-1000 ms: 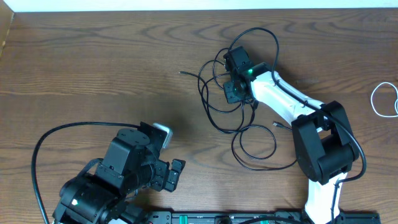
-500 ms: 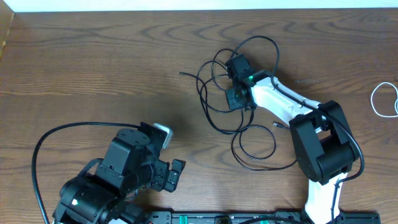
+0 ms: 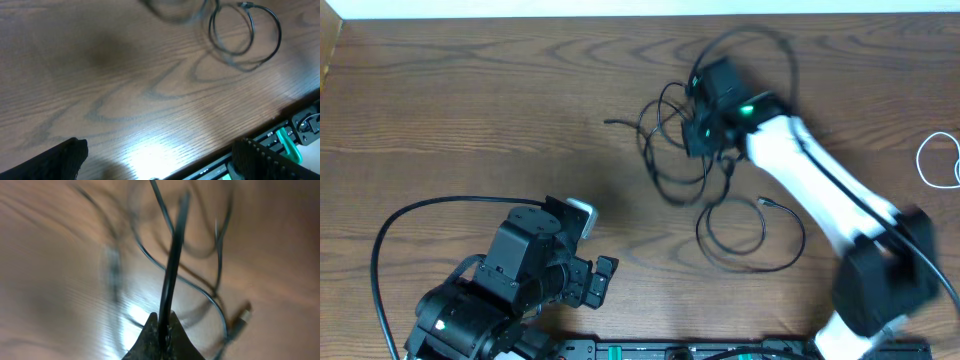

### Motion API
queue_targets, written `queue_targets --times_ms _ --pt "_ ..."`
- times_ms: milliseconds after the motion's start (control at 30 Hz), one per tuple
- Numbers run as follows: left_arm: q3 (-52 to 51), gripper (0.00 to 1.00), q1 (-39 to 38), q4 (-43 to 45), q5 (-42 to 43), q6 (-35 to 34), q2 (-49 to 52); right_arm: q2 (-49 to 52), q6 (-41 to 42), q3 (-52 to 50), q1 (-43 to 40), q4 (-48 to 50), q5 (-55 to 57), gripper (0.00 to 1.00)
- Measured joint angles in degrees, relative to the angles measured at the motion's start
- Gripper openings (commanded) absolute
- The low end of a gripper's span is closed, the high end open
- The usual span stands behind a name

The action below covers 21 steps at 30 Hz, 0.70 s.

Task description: Untangle cables

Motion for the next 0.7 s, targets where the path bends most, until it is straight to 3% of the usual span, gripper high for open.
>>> queue_targets --times_ms 333,700 --pt "0.0 0.98 0.0 3.3 0.1 0.0 0.0 -22.6 -0.8 5.6 0.2 0.6 -1.7 0.01" --pt "0.0 0.98 0.0 15.6 4.3 -2.6 3.5 -27.9 -1.0 5.6 3.9 -2.5 -3.4 0.01"
